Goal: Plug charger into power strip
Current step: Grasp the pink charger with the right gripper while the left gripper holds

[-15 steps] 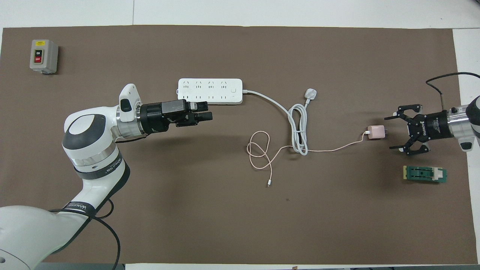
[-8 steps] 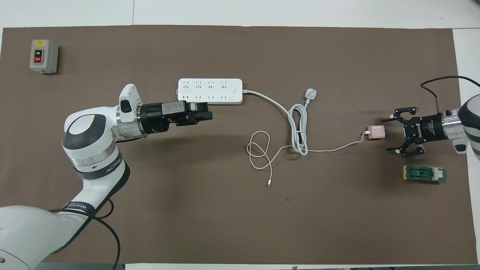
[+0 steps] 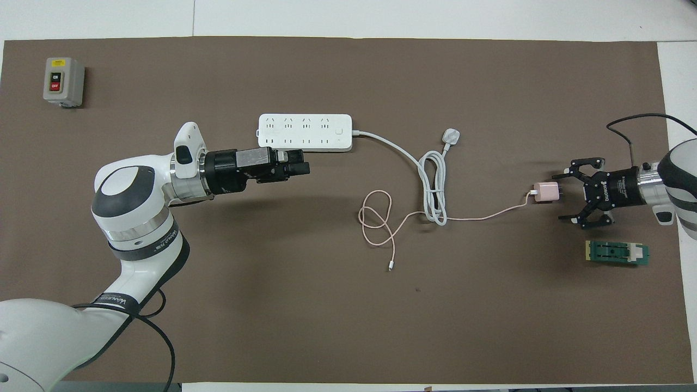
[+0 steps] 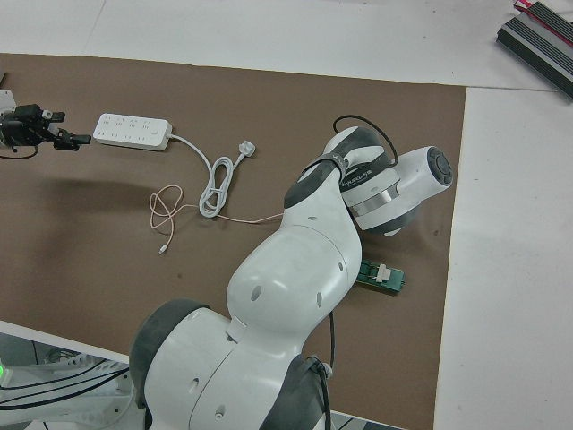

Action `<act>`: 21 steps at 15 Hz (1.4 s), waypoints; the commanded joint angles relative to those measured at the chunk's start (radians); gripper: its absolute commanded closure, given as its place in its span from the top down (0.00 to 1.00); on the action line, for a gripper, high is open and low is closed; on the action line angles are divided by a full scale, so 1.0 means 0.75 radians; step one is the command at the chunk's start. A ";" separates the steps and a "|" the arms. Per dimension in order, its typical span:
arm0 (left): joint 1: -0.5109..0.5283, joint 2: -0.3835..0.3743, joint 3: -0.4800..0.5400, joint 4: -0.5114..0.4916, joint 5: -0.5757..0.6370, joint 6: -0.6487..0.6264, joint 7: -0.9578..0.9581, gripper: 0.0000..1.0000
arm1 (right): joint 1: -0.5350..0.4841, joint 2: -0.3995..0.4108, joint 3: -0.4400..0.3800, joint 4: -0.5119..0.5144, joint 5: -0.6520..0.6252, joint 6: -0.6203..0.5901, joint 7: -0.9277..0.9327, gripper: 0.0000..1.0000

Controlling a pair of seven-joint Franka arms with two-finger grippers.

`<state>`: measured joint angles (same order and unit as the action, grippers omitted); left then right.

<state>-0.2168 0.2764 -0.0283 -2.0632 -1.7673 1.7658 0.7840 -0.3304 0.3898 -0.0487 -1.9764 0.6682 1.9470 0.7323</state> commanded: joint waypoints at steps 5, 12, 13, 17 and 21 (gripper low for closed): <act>0.003 -0.011 0.005 -0.008 0.002 -0.008 0.018 1.00 | 0.013 -0.015 0.004 -0.034 0.038 0.040 -0.048 0.45; 0.005 -0.011 0.003 -0.008 0.002 -0.008 0.018 1.00 | 0.046 -0.010 0.014 0.066 0.038 -0.035 0.009 0.00; 0.003 -0.011 0.003 -0.006 0.002 -0.006 0.018 1.00 | 0.072 -0.006 0.014 0.121 0.038 -0.072 0.101 0.00; 0.007 -0.011 0.003 -0.002 0.002 -0.013 0.018 1.00 | 0.156 -0.031 0.030 0.271 0.040 -0.178 0.342 0.00; 0.007 -0.011 0.003 0.008 0.000 -0.011 0.018 1.00 | 0.303 -0.163 0.034 0.250 0.048 -0.189 0.516 0.00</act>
<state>-0.2165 0.2759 -0.0266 -2.0581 -1.7673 1.7658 0.7854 -0.1459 0.3293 -0.0253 -1.7637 0.6861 1.8143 1.0641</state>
